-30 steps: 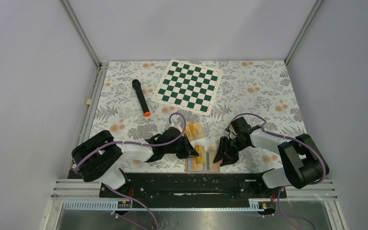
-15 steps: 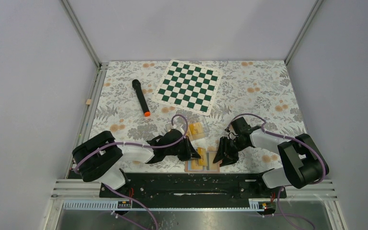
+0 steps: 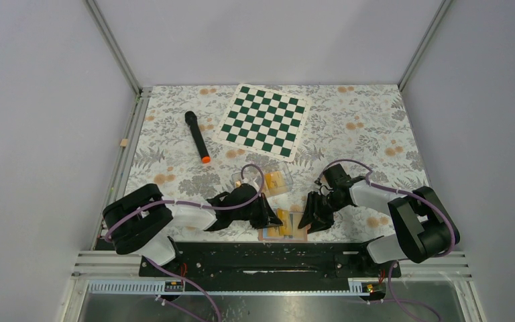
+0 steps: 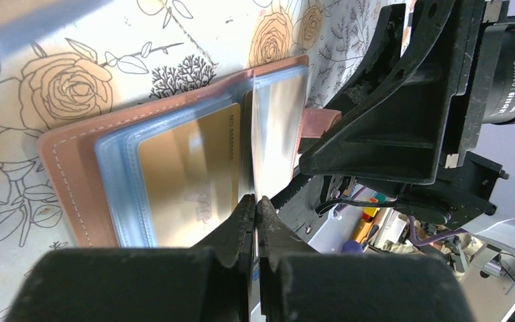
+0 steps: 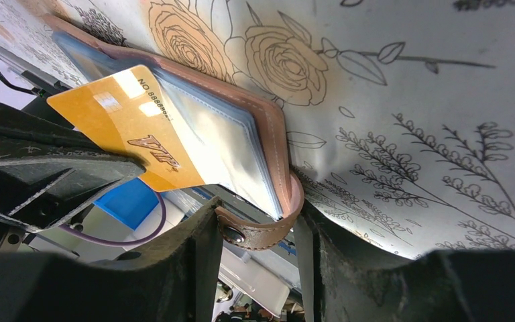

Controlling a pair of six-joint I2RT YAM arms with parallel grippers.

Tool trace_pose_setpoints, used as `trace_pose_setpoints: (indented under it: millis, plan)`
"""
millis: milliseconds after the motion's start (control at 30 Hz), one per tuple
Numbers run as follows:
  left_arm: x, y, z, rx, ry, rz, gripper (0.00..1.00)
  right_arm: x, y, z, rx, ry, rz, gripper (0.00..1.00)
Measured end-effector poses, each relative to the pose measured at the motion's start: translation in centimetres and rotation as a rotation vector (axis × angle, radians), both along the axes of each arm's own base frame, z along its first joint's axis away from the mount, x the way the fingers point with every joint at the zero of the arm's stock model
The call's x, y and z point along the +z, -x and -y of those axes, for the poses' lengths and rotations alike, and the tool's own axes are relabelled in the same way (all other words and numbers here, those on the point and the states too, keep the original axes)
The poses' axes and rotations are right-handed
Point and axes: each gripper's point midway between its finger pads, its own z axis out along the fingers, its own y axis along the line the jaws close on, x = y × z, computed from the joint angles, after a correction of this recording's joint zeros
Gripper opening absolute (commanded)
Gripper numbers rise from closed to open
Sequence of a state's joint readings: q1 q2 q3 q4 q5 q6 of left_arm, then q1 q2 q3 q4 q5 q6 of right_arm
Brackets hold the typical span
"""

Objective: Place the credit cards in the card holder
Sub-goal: Insert the credit card into the card holder.

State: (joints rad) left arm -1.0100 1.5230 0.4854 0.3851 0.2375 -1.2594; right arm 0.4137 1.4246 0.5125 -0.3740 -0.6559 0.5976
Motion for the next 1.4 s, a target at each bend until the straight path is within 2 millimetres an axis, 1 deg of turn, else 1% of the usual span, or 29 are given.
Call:
trace_pose_setpoints:
  millis: [267,500,733,833,1033,1267,1400]
  plan:
    - [-0.2,0.6,0.0,0.001,0.001,-0.023,0.0,0.0,0.0,0.0,0.0,0.0,-0.001,0.49]
    - [-0.2,0.8,0.0,-0.005,0.001,-0.026,0.0,0.0,0.0,0.0,0.0,-0.001,-0.001,0.48]
    - [-0.5,1.4,-0.6,-0.029,-0.024,-0.034,0.0,0.0,0.1,0.0,0.001,-0.002,-0.005,0.48]
    - [-0.7,1.5,-0.8,-0.045,-0.042,-0.036,0.0,0.0,0.1,0.0,0.001,-0.002,-0.005,0.48]
    - [-0.4,1.2,-0.6,-0.107,-0.04,-0.037,0.0,0.0,0.1,0.0,0.002,-0.004,-0.01,0.48]
    - [-1.3,1.6,-0.4,-0.162,-0.056,-0.062,0.0,0.0,0.2,-0.1,0.003,-0.006,-0.017,0.48]
    - [-1.2,1.6,-0.3,-0.17,-0.051,-0.064,0.0,0.0,0.2,-0.1,0.003,-0.008,-0.018,0.47]
